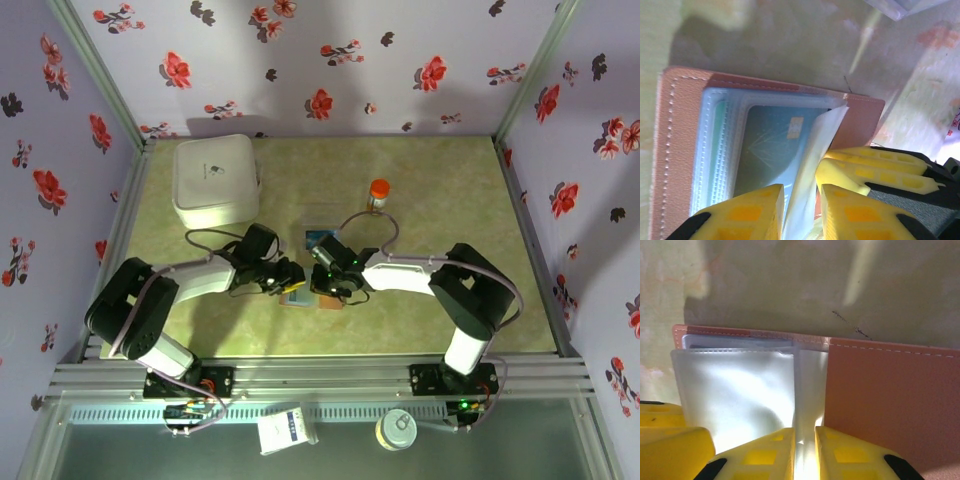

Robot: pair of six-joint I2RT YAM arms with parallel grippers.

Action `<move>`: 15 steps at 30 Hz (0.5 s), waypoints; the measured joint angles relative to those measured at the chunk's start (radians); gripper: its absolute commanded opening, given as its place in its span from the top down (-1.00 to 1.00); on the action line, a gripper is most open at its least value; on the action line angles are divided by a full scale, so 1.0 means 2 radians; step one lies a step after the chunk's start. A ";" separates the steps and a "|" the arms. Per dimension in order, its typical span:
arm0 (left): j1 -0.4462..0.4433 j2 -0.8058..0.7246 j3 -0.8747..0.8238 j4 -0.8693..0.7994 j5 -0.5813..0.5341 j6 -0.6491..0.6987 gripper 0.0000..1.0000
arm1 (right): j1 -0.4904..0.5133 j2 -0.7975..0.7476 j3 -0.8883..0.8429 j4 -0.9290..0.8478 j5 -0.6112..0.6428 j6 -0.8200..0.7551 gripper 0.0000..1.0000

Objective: Take the credit cards out of the card holder

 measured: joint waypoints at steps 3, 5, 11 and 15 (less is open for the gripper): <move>-0.003 0.000 0.003 0.001 0.001 -0.003 0.49 | 0.000 -0.019 0.000 -0.014 0.006 -0.001 0.47; -0.005 0.000 0.009 0.001 0.001 -0.004 0.48 | -0.001 -0.035 0.000 -0.028 0.014 -0.002 0.43; -0.020 0.006 0.039 0.001 0.001 -0.008 0.38 | -0.013 -0.074 -0.001 -0.080 0.042 -0.015 0.39; -0.035 0.025 0.063 -0.001 -0.001 -0.013 0.29 | -0.020 -0.104 -0.014 -0.105 0.058 -0.023 0.37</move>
